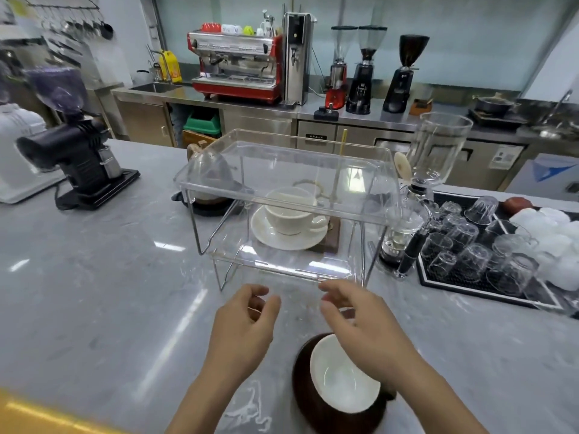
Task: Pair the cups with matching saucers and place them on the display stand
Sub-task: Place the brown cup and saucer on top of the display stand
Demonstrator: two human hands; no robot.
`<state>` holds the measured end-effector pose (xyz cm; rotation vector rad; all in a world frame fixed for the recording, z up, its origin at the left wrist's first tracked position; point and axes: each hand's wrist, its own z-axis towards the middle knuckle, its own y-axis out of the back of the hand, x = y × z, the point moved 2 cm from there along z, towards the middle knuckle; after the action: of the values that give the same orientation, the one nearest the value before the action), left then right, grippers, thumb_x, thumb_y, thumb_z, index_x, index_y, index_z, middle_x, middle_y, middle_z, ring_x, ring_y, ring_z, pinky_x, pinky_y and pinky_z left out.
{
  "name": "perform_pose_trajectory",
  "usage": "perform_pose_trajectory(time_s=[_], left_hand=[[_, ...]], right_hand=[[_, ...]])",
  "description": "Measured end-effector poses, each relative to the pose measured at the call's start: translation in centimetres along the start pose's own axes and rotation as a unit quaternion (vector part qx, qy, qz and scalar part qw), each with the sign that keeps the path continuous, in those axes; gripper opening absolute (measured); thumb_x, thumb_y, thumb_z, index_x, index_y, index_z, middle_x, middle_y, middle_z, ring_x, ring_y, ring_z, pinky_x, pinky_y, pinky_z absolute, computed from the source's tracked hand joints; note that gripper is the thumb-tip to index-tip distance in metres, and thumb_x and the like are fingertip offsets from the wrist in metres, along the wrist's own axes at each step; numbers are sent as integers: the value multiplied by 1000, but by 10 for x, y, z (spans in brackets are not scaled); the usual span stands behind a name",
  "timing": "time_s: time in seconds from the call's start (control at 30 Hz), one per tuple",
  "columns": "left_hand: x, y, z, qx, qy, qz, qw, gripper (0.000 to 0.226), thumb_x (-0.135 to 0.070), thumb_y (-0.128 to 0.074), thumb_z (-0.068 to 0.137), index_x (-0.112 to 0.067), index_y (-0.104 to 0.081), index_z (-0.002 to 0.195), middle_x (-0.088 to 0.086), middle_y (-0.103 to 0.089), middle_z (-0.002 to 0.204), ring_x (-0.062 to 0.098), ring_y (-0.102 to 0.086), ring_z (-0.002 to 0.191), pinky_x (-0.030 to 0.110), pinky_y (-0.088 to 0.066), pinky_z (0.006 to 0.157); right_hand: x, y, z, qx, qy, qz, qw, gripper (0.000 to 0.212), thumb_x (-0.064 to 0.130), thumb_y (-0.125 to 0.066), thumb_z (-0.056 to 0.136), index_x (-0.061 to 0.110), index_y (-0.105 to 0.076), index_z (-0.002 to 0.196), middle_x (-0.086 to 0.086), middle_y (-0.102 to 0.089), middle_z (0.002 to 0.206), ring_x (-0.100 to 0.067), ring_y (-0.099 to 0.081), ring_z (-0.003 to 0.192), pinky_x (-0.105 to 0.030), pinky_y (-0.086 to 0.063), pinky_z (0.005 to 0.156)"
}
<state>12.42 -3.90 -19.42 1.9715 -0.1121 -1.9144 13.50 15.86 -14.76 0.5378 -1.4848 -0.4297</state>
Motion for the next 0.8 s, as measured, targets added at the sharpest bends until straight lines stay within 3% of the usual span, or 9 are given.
perform_pose_trajectory(time_s=[0.13, 0.23, 0.3, 0.37, 0.47, 0.57, 0.67, 0.8], left_hand=[[16, -7, -21, 25, 41, -7, 999, 11, -38, -73, 87, -36, -67, 96, -9, -70, 79, 8, -68, 60, 41, -63, 68], [27, -12, -33, 46, 55, 7, 997, 17, -41, -75, 85, -35, -67, 98, -20, -69, 81, 6, -67, 64, 35, -61, 68], [34, -16, -39, 58, 55, 27, 996, 19, -41, -75, 85, -34, -67, 100, -25, -68, 83, 3, -66, 64, 25, -58, 63], [41, -20, -43, 71, 55, 49, 995, 22, -44, -74, 86, -32, -67, 104, -16, -70, 81, 0, -66, 67, 15, -52, 57], [48, -24, -50, 96, 60, 85, 990, 31, -53, -70, 85, -33, -64, 109, -9, -70, 88, -7, -64, 74, 10, -45, 54], [51, -28, -53, 115, 82, 97, 985, 40, -63, -67, 82, -34, -63, 110, -10, -69, 91, -6, -65, 72, 10, -44, 55], [54, -33, -53, 131, 116, 86, 981, 48, -69, -69, 76, -33, -63, 107, -10, -70, 89, 3, -69, 67, 20, -52, 60], [56, -39, -53, 147, 140, 79, 976, 65, -77, -68, 54, -32, -66, 101, -8, -71, 83, 12, -72, 68, 29, -59, 63]], right_hand=[[-27, 17, -20, -10, -33, 6, 999, 26, 26, -63, 95, 47, -61, 110, 20, -71, 102, 6, -64, 97, -14, -48, 85], [-49, 24, -34, -28, -59, 4, 998, 28, 22, -65, 95, 47, -61, 104, 20, -70, 105, 9, -64, 99, -16, -47, 89], [-66, 24, -41, -42, -89, 12, 995, 24, 20, -65, 95, 42, -64, 106, 18, -70, 109, 3, -64, 103, -20, -48, 92], [-83, 23, -48, -55, -125, 18, 991, 20, 21, -64, 96, 32, -66, 113, 14, -69, 113, -5, -64, 107, -21, -48, 90], [-101, 19, -56, -71, -168, 38, 983, 22, 24, -62, 97, 25, -66, 119, 9, -68, 117, -1, -62, 106, -20, -45, 84], [-113, 12, -62, -67, -207, 53, 975, 21, 28, -63, 97, 25, -63, 117, 3, -68, 118, -10, -65, 103, -26, -49, 87], [-121, 4, -66, -54, -240, 74, 967, 32, 39, -63, 95, 19, -65, 119, 2, -70, 117, -15, -68, 105, -35, -53, 95], [-126, -3, -67, -39, -252, 83, 963, 32, 44, -67, 91, 24, -68, 115, 8, -72, 108, -10, -67, 103, -26, -52, 86]])
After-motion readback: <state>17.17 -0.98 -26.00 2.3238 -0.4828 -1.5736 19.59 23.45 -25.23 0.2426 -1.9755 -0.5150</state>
